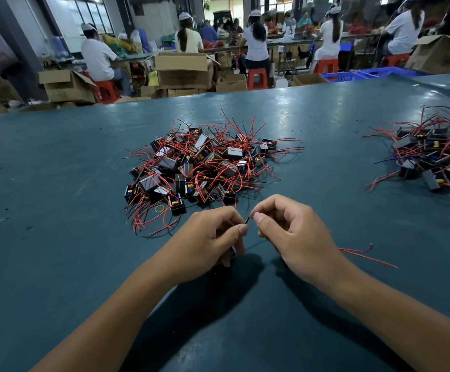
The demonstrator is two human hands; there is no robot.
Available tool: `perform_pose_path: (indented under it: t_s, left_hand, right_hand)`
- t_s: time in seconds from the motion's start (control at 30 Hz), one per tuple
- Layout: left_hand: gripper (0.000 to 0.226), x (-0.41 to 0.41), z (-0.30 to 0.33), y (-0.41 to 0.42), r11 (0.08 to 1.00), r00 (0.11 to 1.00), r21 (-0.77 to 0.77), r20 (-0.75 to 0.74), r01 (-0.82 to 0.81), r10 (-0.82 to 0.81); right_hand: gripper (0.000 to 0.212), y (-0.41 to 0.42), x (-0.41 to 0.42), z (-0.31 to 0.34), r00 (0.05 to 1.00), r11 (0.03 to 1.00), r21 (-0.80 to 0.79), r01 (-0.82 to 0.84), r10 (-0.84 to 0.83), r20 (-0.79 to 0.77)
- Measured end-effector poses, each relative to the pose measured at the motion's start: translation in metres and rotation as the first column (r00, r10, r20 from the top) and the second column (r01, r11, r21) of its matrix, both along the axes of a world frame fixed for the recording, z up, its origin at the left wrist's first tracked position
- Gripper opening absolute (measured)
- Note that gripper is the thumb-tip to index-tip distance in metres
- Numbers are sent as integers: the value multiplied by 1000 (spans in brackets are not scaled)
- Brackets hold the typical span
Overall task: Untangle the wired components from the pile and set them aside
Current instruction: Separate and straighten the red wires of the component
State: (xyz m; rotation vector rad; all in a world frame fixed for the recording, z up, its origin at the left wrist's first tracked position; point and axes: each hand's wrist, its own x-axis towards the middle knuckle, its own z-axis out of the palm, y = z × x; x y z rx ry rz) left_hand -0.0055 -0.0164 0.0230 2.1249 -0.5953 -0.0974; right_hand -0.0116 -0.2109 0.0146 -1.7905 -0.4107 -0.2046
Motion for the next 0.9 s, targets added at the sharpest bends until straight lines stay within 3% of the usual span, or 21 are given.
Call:
perform_pose_path:
  t_s: [0.43,0.67,0.9]
  left_hand:
    - [18,-1,0,-5,997,995,-68,-97,-37,30]
    - [32,2,1,-7,988,992,-153,-129,-20,0]
    - [27,2,-1,-7,985,992,-167,-124,-35,14]
  right_hand:
    - [11,3,-1,1,999,999,34,28,-27,-19]
    - [13,6,2,0,999,999,40,37,-37,2]
    - [13,7,3,-1,998,998,22,63,-63,23]
